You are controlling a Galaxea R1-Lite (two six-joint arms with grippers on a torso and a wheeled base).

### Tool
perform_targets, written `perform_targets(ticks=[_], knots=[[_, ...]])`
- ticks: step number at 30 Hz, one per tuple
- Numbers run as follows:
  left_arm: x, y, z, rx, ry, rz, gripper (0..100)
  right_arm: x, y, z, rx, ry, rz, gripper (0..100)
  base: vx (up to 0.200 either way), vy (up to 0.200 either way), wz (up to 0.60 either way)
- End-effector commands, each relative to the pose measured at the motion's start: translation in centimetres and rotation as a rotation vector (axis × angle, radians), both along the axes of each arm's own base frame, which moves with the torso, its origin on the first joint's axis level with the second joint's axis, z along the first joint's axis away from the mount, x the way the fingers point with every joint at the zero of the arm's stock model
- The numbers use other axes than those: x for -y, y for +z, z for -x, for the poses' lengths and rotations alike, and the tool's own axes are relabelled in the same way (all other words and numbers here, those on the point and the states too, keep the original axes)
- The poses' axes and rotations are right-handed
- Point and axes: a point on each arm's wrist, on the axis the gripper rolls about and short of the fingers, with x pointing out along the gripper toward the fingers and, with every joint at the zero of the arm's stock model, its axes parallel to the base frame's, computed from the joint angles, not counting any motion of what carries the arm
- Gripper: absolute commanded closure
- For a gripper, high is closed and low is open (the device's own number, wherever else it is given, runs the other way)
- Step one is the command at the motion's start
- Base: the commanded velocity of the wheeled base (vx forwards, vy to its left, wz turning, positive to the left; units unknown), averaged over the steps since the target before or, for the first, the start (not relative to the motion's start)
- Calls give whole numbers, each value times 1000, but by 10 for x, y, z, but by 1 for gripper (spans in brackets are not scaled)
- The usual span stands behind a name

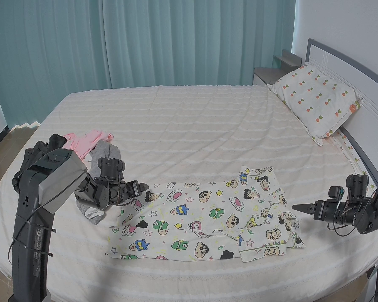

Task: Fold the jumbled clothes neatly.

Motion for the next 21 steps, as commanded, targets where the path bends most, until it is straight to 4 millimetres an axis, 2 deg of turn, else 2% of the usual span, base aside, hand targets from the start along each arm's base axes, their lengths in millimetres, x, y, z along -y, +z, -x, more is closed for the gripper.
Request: perform_targets(ticks=[1, 12, 13, 19, 21], knots=[[-1, -10, -3, -12, 6, -7, 0, -1, -12, 2, -43, 0, -3, 0, 0, 0, 0], [6, -8, -4, -31, -16, -3, 0, -3, -14, 2, -51, 3, -7, 0, 0, 0, 0], [6, -8, -4, -34, -16, -4, 100, -3, -14, 2, -51, 3, -7, 0, 0, 0, 0], [6, -4, -4, -40, -11, -1, 100, -2, -13, 0, -43, -2, -9, 0, 0, 0, 0], [4, 2, -4, -28, 1, -5, 100, 0, -12, -4, -34, -9, -13, 0, 0, 0, 0]])
